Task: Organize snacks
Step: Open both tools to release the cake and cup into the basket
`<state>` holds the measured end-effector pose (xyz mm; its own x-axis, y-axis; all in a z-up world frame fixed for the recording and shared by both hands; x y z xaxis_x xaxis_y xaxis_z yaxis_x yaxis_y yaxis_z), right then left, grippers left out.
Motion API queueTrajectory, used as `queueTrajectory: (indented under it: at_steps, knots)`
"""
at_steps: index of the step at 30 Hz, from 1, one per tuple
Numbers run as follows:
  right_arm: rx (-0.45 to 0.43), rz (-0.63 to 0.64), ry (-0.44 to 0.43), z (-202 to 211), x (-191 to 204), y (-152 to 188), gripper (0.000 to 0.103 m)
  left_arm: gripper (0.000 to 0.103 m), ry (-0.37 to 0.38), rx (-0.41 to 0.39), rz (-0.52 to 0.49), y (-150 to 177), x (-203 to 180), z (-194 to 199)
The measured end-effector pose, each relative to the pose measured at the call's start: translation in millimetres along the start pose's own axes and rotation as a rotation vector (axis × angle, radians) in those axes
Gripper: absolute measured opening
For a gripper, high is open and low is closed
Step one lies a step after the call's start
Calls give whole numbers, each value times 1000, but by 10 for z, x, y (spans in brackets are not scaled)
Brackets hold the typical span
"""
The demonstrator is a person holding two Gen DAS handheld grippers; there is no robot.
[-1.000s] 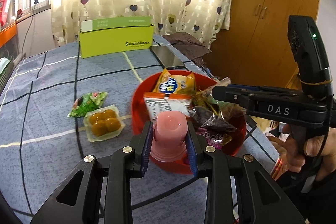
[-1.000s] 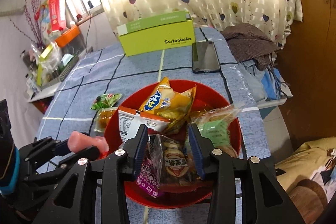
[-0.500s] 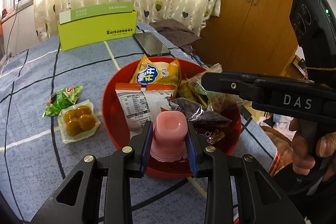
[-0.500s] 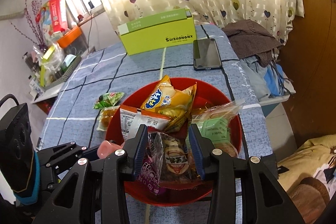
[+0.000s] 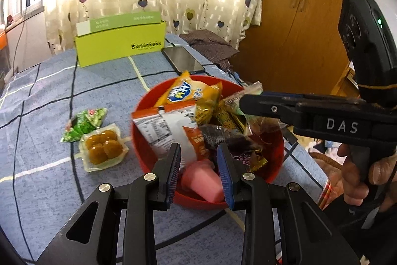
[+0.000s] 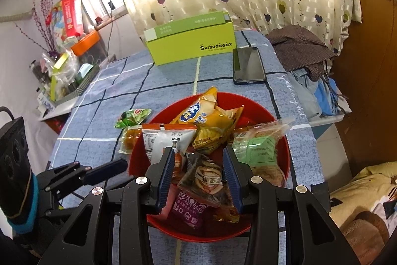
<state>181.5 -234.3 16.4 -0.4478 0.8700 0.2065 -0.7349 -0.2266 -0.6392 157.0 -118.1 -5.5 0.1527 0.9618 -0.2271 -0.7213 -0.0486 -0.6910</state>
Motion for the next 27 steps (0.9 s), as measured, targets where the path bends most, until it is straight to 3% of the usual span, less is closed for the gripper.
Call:
queueTrajectory:
  at_steps: [27]
  knots:
    - [19, 184, -83, -104, 583, 66, 42, 37, -112, -10, 134, 176, 735, 177]
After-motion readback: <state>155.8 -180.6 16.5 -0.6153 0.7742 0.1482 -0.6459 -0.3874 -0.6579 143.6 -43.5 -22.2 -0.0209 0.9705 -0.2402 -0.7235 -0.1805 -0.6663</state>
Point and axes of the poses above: each gripper's, at about its wrist camera, not at the fingertips, and z roughly against the way its jaws point, x to its left, y to its underside, the point moved 4 cm from there along -z, roughly the way its jaws point, and after that the axes turned 4 degrees about z, right-handed, at the moved point
